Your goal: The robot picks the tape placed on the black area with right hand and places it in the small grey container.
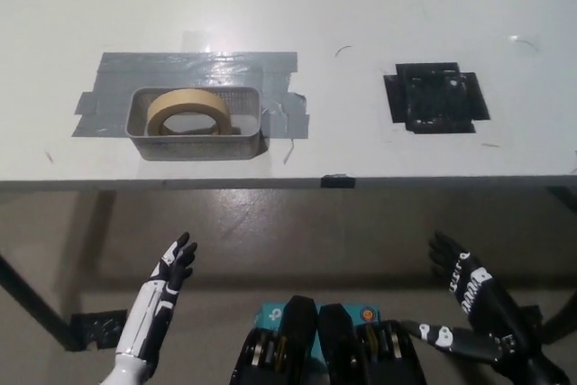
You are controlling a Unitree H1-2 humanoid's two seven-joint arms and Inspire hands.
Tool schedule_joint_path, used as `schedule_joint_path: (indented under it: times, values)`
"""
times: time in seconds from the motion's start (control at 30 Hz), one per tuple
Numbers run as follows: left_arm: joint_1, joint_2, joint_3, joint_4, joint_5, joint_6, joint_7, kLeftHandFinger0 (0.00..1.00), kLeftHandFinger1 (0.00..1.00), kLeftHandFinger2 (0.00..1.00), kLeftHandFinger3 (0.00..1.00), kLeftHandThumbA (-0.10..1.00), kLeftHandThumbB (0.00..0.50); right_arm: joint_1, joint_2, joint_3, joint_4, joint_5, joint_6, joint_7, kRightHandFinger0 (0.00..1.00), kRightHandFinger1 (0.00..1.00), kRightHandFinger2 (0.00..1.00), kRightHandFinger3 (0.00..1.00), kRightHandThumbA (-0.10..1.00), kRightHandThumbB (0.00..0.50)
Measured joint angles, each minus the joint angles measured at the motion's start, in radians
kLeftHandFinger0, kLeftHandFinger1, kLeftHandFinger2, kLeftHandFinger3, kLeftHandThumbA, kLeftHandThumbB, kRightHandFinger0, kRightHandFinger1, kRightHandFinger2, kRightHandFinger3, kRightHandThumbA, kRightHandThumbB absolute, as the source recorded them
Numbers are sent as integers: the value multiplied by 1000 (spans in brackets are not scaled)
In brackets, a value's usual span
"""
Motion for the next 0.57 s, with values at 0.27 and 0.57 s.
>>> schedule_joint_path:
  times: [0.27, 0.57]
  values:
    - [-7, 6, 5, 23, -17, -2, -1, 1000, 1000, 1000, 1000, 1000, 154, 5, -2, 13, 55, 0, -80, -29, 1000, 1000, 1000, 1000, 1000, 109]
    - [-2, 12, 6, 28, -20, -2, 0, 1000, 1000, 1000, 1000, 1000, 148, 14, -4, 28, 75, 1, -121, -53, 1000, 1000, 1000, 1000, 1000, 122]
